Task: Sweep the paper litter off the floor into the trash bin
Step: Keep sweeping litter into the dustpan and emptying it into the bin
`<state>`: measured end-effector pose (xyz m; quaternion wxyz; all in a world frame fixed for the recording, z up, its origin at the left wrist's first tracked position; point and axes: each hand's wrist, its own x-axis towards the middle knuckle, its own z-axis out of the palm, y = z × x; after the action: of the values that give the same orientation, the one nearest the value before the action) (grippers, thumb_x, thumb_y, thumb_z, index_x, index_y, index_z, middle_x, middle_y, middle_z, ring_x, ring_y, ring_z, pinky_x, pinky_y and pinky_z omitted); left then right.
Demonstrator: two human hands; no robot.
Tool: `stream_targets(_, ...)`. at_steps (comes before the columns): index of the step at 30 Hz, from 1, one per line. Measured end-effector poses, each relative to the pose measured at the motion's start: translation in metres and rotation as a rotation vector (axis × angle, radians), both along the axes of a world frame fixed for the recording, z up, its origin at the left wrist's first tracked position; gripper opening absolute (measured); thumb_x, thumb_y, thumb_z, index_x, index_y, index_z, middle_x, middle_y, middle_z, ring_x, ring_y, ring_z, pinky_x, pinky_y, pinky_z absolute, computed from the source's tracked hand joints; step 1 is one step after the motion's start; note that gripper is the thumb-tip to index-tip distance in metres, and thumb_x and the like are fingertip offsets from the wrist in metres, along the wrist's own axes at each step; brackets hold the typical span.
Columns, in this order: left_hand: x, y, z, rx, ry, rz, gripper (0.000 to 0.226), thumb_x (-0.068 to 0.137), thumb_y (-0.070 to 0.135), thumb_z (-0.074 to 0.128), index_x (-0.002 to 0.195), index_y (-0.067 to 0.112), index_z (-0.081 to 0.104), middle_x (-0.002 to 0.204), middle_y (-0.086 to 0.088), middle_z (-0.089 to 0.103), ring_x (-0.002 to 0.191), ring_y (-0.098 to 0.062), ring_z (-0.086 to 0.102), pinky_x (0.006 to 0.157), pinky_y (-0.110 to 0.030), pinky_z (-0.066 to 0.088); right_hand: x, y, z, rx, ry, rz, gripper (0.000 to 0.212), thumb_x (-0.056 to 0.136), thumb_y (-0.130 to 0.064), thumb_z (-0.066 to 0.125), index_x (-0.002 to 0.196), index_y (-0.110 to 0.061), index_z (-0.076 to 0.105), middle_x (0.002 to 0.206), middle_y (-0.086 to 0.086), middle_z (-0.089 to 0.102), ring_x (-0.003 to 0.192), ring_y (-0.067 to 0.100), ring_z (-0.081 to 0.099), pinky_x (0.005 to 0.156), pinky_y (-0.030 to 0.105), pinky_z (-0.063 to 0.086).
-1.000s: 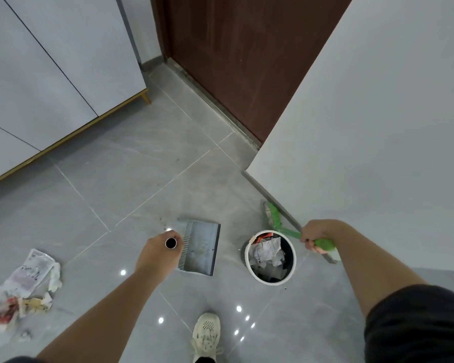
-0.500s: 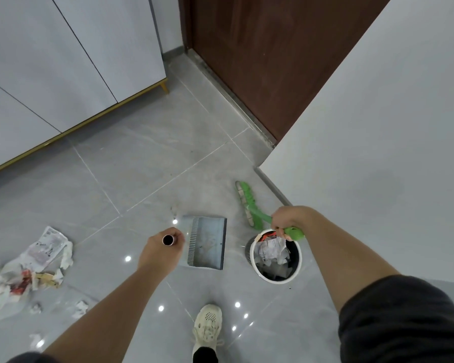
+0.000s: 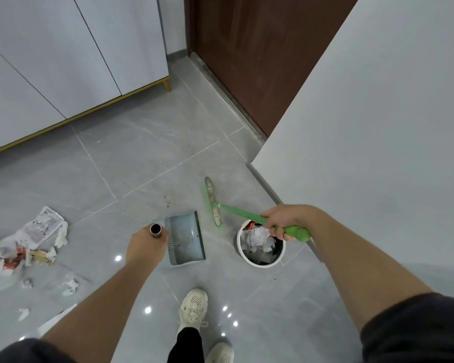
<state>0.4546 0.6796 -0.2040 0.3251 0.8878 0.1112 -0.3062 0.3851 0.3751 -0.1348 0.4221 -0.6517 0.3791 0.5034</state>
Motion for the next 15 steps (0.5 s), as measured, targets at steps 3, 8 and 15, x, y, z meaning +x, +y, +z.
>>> stream_targets(3,-0.025,0.012,0.01,0.034,-0.056,0.008,0.029,0.091,0.025,0.047,0.074,0.006,0.06,0.072,-0.016,0.068,0.071,-0.037,0.066,0.067,-0.043,0.055,-0.019,0.012,0.003,-0.138,-0.07,0.269,0.04,0.085,0.004,0.048,0.125,0.002,0.053,0.064,0.01,0.047,0.048,0.019,0.042,0.04,0.021,0.034)
stream_targets(8,-0.058,0.047,0.007,0.088,-0.061,0.031,0.034,0.09,0.033,0.044,0.068,0.01,0.058,0.069,-0.014,0.068,0.065,-0.033,0.068,0.065,-0.043,0.058,-0.052,0.045,-0.008,-0.3,-0.112,0.496,0.036,0.082,0.005,0.047,0.112,-0.007,0.062,0.063,0.003,0.055,0.057,0.019,0.054,0.052,0.025,0.041)
stream_targets(15,-0.083,0.087,-0.008,0.101,0.001,0.052,0.032,0.089,0.032,0.048,0.079,0.006,0.065,0.074,-0.016,0.071,0.069,-0.035,0.07,0.073,-0.048,0.06,-0.067,0.108,-0.057,-0.334,-0.119,0.663,0.033,0.091,-0.004,0.051,0.122,0.002,0.06,0.12,0.016,0.061,0.072,0.022,0.052,0.057,0.025,0.042)
